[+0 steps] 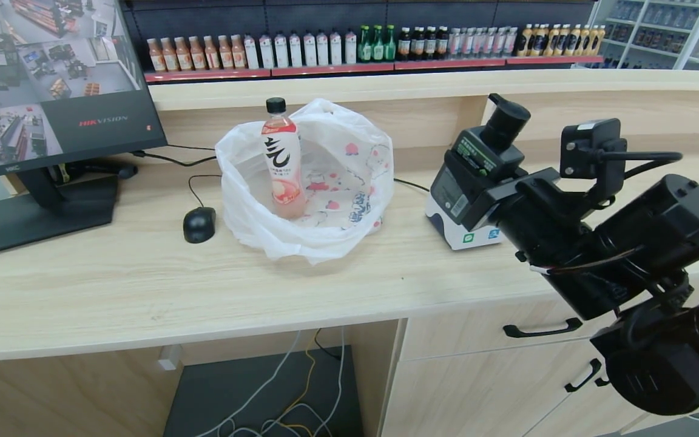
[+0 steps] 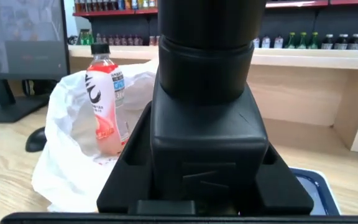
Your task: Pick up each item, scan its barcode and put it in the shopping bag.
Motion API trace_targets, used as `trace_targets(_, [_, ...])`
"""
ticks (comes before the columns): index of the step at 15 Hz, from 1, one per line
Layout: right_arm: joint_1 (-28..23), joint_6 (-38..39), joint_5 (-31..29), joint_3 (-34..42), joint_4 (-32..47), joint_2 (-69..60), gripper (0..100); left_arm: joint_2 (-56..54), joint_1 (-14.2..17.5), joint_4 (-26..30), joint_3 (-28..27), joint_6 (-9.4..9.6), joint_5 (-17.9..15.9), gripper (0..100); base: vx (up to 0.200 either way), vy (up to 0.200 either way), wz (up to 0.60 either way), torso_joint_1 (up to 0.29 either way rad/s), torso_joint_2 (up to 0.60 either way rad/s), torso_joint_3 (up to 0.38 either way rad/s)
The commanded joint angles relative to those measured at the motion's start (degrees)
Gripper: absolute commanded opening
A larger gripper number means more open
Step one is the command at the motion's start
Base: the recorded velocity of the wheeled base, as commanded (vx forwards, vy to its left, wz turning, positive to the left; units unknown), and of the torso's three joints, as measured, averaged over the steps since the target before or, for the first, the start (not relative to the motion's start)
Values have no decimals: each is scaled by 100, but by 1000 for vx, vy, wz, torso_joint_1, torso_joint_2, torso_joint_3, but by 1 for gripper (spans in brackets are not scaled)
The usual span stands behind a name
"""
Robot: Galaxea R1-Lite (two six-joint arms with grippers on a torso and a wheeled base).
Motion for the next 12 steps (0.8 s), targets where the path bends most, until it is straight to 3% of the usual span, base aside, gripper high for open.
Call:
trace_targets(1, [-2,139,-15,-294,-12,112,0,-2,-9,0,0,15,0,100,0,0,0,0,0,0])
trace_targets(6, [-72,270,-59,-373,-12,69,0,-2,-9,0,0,6,0,100,0,0,0,0,0,0])
trace_targets(9, [-90,288,-59,-400,-12,69,0,-2,0,0,0,6,0,100,0,200,0,1,1,4])
trace_targets(12, [-503,349,-59,-716,-12,33,0,-2,0,0,0,-3,0,100,0,200,0,6,-1,1])
